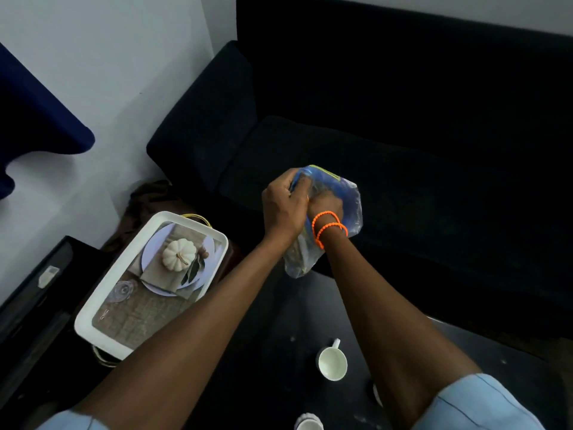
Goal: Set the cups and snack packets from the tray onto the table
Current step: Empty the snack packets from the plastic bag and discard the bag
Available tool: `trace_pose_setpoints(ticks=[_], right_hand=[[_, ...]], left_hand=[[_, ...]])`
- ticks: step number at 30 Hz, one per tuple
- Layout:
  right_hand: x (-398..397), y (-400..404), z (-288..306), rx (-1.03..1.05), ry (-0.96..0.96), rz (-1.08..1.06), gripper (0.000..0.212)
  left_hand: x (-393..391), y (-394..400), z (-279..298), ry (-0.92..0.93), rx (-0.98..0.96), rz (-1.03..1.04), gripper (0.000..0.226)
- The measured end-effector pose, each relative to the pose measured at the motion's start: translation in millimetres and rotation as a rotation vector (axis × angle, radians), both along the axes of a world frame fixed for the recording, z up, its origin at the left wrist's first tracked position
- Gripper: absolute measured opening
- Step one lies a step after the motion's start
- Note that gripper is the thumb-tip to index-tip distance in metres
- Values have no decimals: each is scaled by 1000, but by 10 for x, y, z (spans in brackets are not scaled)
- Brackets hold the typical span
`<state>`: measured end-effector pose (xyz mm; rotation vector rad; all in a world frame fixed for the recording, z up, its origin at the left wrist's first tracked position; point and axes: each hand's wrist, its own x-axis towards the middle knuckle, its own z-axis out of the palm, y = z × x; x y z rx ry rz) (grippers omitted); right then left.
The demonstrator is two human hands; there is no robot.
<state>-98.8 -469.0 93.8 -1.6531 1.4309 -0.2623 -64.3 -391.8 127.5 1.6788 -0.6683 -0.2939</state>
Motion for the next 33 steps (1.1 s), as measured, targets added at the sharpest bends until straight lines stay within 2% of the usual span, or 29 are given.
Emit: trace_pose_setpoints(ticks=[3,6,9,11,13,15,18,21,23,25,26,27,30,31,33], right_hand=[[-53,-44,80,-127,93,174,24],[-102,-80,341,-277,-3,282,23],[-319,-171,615,-246,-233,162,20],[-599,-236,663,-170,-495,99,24],[-982,-257,524,-56,-731,-42,26],[-1403,-219,148,125,-800,-255,27],[-1865,18,-638,308,-566,-448,26],[-2064,373,-1327,400,-278,-390,27],[-2113,538,-1577,450,-165,-328,34],[-2105,592,-1588,332,22,-320,45],[-2090,574,-1506,215,97,-338,46],[-2043,554,-1351,93,87,-375,40],[-1816,538,-704,-246,-276,-430,12],[-1723,523,-512,-321,-403,-378,6],[-1492,477,-212,-298,-577,-169,6]], left_hand=[[56,-31,-64,7,21,52,21],[142,-40,-128,28,50,110,20],[295,-27,-200,88,70,213,24],[399,1,-211,95,85,264,26],[489,41,-207,100,83,300,28],[553,81,-214,103,81,318,33],[544,138,-244,88,85,286,43],[437,174,-315,71,109,213,48],[363,200,-387,63,130,187,45],[308,232,-477,57,141,167,41],[281,246,-520,58,147,153,40],[255,256,-556,61,157,140,38],[150,261,-620,93,198,115,37],[95,257,-625,99,210,99,37],[-57,242,-600,101,218,46,37]])
